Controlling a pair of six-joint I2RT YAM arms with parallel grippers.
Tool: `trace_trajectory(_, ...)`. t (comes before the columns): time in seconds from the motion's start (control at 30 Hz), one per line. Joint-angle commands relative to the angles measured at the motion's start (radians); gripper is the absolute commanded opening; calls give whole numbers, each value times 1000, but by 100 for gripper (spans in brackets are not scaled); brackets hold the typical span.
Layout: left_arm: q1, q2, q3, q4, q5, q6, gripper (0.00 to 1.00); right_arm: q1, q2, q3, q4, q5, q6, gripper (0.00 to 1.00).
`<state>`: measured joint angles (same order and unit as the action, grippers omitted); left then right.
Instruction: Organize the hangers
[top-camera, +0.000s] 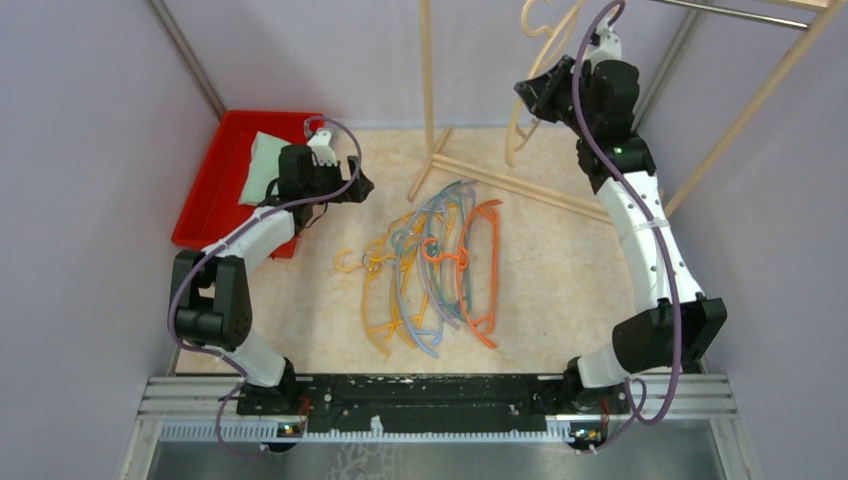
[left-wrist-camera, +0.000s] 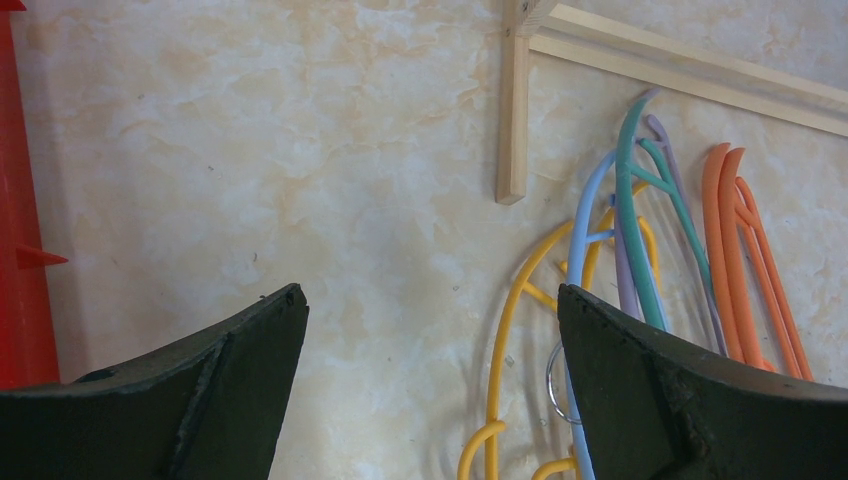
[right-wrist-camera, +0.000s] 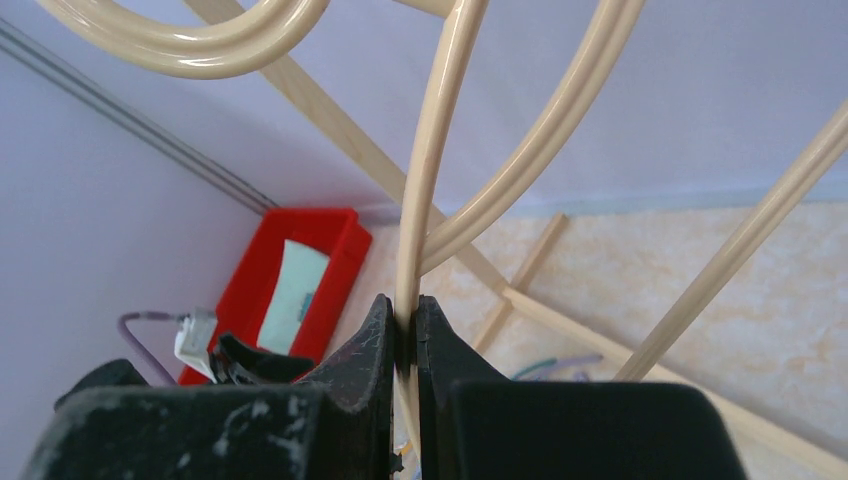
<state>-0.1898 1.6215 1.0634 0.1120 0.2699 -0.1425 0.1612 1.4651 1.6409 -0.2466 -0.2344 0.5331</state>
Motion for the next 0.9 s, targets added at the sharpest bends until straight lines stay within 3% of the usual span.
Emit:
trace_trajectory(0.0, -3, -28, -11, 10, -18, 24, 100, -33, 14, 106, 147, -19, -11, 0)
trace_trajectory(0.3, -3, -28, -26, 11, -24, 26, 100, -74, 91, 192, 126, -4, -21, 0)
trace_trajectory(0.63, -2, -25, -25, 2, -36, 35, 100, -123, 106, 150, 156, 3, -12, 0)
trace_trajectory(0.87, -3, -7, -7, -4, -36, 40, 100, -194, 49, 66, 165, 30, 85, 0)
